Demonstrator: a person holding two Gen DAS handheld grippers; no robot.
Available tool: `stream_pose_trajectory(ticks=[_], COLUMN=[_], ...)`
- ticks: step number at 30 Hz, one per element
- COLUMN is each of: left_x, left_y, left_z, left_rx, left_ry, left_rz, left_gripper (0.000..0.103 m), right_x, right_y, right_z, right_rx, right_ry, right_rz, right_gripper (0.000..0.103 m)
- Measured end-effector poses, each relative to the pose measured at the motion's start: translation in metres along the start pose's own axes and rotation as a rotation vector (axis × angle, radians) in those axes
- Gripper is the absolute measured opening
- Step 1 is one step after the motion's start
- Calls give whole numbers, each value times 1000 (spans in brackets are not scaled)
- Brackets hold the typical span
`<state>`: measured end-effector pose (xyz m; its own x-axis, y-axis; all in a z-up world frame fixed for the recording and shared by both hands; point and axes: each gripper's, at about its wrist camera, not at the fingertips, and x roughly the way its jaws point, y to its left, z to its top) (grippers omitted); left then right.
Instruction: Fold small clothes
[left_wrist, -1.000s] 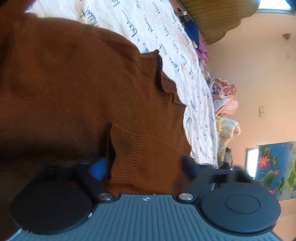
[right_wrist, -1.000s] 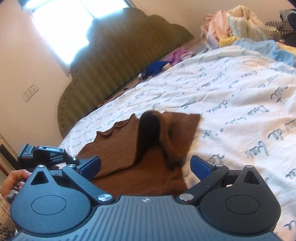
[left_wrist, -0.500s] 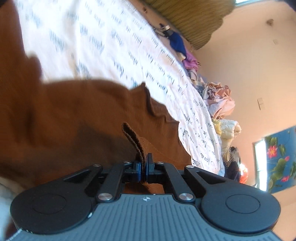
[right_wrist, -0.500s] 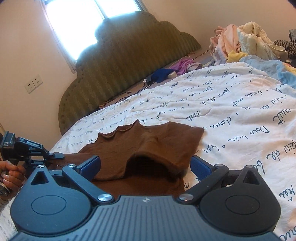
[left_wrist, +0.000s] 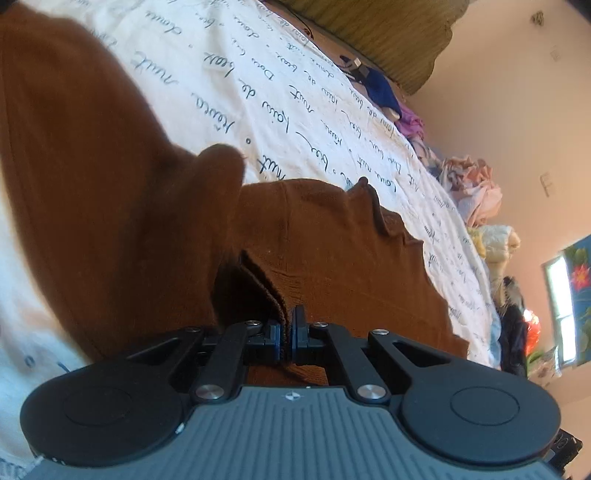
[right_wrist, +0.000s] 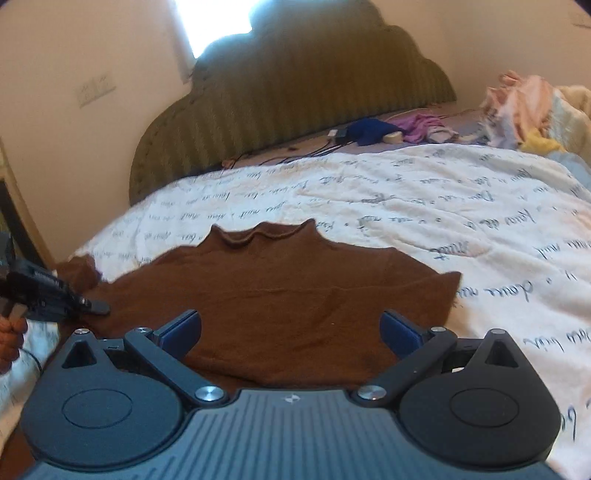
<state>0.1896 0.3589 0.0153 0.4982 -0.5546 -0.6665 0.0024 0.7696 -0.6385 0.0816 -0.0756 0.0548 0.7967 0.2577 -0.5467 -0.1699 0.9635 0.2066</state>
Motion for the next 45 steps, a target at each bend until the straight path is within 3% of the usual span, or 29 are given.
stream_pose_trajectory(ticks=[4, 5, 7, 9, 12, 13, 14, 15, 16, 18, 19, 20, 21, 23, 25, 29, 32, 34, 36, 39, 41, 45], left_x=[4, 3, 2, -2, -17, -23, -28, -32, -33, -30, -30, -31, -35, -45, -60, -97, -125, -139, -146, -151, -148, -148], left_y=[5, 8, 15, 22, 28, 27, 28, 28, 29, 31, 33, 36, 38, 40, 45, 79, 119, 141, 161, 181, 193, 203], left_z=[-6, -7, -9, -10, -9, -10, -11, -12, -12, -11, -9, -8, -7, -7, -5, 10, 32, 48, 61, 79, 94, 121], left_rx=[4, -5, -16, -32, -51, -40, -35, -34, -34, -39, -54, -72, -88, -107, -134, -256, -368, -426, -472, -542, -553, -520], left_ry=[-7, -10, -9, -15, -55, -84, -110, -127, -125, -105, -104, -103, -104, -130, -183, -335, -464, -505, -511, -538, -528, -536], left_rz=[3, 4, 2, -14, -8, -13, -23, -26, -10, 29, 17, -4, -35, -111, -166, -213, -197, -146, -145, -126, -159, -74], left_gripper=[3, 6, 11, 13, 18, 31, 52, 58, 57, 50, 50, 54, 59, 87, 96, 101, 102, 102, 102, 102, 101, 101], right_x=[49, 54, 43, 29, 9, 9, 12, 18, 28, 67, 75, 72, 71, 64, 54, 48, 61, 73, 84, 88, 91, 92], right_y=[-12, -23, -37, -31, -11, -3, 5, 12, 17, 15, 16, 21, 25, 32, 41, 75, 112, 138, 161, 197, 223, 276], right_z=[-12, -20, -21, -14, -4, 0, 2, 3, 4, -3, -9, -11, -9, -4, -1, -6, -12, -14, -16, -15, -13, -18], right_rx=[-117, -111, -34, -40, -55, -56, -58, -60, -61, -52, -74, -103, -87, -35, 45, 244, 285, 251, 210, 94, 10, -249], right_ry=[205, 220, 183, 153, 30, 21, 15, 21, 49, 217, 225, 182, 203, 188, 128, 40, 51, 69, 73, 26, 6, -66], right_rz=[-192, -189, -145, -197, -118, -76, -40, -26, -28, -114, -150, -175, -188, -197, -157, -43, 9, 51, 56, 71, 68, 4], right_gripper=[103, 103, 103, 103, 103, 103, 103, 103, 103, 103, 103, 103, 103, 103, 103, 103, 103, 103, 103, 103, 103, 103])
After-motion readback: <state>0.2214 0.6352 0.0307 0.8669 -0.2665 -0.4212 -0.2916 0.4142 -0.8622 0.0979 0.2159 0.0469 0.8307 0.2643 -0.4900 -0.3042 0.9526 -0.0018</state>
